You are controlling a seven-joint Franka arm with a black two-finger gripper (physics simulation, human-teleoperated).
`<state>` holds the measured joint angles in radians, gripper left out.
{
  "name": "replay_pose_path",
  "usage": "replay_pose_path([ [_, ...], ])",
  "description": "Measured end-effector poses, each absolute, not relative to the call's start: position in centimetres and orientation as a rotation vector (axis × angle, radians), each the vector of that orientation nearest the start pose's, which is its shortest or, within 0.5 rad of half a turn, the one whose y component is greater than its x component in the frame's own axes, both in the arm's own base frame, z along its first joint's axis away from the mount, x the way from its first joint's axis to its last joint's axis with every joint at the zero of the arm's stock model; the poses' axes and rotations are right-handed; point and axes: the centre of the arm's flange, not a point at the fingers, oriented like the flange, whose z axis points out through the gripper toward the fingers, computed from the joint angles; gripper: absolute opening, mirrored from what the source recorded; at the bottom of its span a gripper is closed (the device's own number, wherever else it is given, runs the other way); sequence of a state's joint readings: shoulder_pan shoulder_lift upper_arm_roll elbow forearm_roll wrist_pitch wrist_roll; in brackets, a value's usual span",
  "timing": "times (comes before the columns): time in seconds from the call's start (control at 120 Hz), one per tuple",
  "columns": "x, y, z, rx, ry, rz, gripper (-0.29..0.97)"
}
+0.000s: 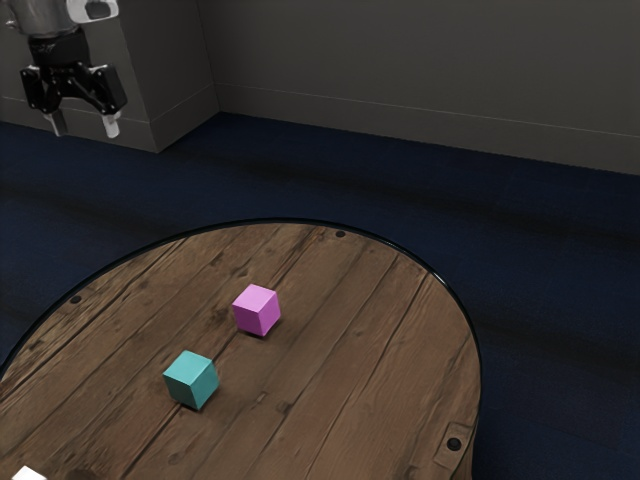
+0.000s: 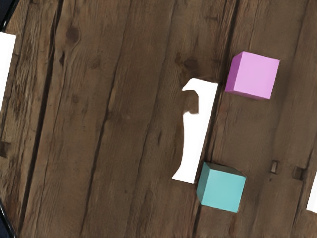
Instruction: Pick up the blue block with one arm, and put the blue block on the pink block with one arm
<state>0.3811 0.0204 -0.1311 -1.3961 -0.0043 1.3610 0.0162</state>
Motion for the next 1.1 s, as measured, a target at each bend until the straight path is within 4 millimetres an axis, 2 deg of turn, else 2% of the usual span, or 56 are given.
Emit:
replay_pose_path([
  [0.108, 52.3, 12.0, 67.5, -3.145, -0.33, 0.097, 0.68],
  [0.133, 52.3, 11.5, 68.0, -3.144, -0.315, 0.085, 0.68],
  [0.175, 50.5, 10.1, 75.2, -3.121, -0.286, -0.141, 0.68],
  [0.208, 49.3, 9.1, 78.5, -3.095, -0.27, -0.238, 0.68],
  [0.25, 49.2, 7.8, 79.5, -3.09, -0.241, -0.259, 0.68],
  [0.3, 50.3, 6.2, 78.7, -3.096, -0.195, -0.222, 0.68],
  [0.342, 51.4, 5.0, 76.9, -3.088, -0.16, -0.166, 0.68],
  [0.367, 51.8, 4.2, 75.2, -3.074, -0.142, -0.113, 0.68],
  [0.433, 51.4, 1.7, 69.2, -3.024, -0.083, 0.027, 0.68],
  [0.508, 50.2, -3.3, 61.6, -2.985, 0.089, 0.118, 0.68],
  [0.55, 49.9, -4.4, 58.1, -2.972, 0.141, 0.152, 0.68],
  [0.6, 50.0, -4.4, 54.5, -2.968, 0.155, 0.196, 0.68],
  [0.708, 51.4, -2.0, 47.6, -3.001, 0.098, 0.286, 0.68],
  [0.783, 51.9, -1.4, 43.7, -3.015, 0.085, 0.318, 0.68],
  [0.875, 50.9, -1.0, 39.2, -3.031, 0.073, 0.342, 0.68],
  [0.925, 50.1, -0.8, 37.3, -3.042, 0.063, 0.344, 0.68],
  [1.1, 49.6, -0.2, 33.4, -3.076, 0.03, 0.306, 0.68],
])
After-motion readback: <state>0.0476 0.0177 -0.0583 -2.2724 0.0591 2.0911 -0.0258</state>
